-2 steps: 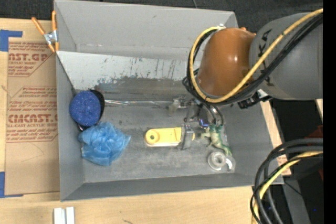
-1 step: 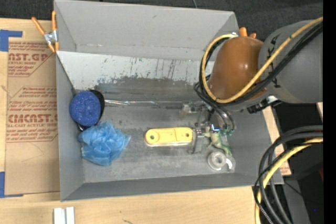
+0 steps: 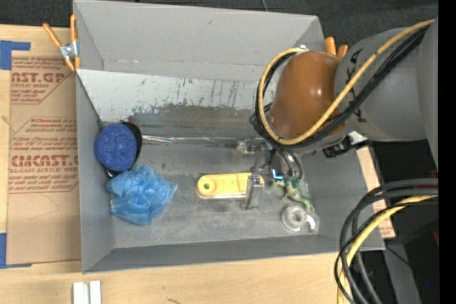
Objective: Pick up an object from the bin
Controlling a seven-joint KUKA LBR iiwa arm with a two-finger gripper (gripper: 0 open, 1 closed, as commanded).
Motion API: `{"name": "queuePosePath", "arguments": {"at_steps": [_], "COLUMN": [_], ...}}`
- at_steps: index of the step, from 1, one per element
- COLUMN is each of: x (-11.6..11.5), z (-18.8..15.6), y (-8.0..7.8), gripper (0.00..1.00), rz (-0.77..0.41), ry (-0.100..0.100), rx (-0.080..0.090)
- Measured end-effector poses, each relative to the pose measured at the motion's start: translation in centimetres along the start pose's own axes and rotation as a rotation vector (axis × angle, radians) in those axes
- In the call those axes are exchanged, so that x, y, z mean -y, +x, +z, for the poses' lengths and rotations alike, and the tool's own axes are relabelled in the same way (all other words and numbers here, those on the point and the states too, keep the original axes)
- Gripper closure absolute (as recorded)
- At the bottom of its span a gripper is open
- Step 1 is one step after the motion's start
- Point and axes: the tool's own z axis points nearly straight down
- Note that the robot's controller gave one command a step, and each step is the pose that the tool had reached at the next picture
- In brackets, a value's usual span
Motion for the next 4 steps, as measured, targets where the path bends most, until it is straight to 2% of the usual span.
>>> {"name": "queuePosePath", "arguments": {"at_steps": [1, 2, 4], "x": [0.35, -0.09, -0.09], "z": [5.52, 5.78, 5.57], "y": [0.45, 0.67, 0.72], "gripper": [0.00, 1.00, 1.00], "rz": [-0.024, 0.133, 0.132], "ry": [0.003, 0.000, 0.000], "rx": [-0.003, 0.000, -0.001]}}
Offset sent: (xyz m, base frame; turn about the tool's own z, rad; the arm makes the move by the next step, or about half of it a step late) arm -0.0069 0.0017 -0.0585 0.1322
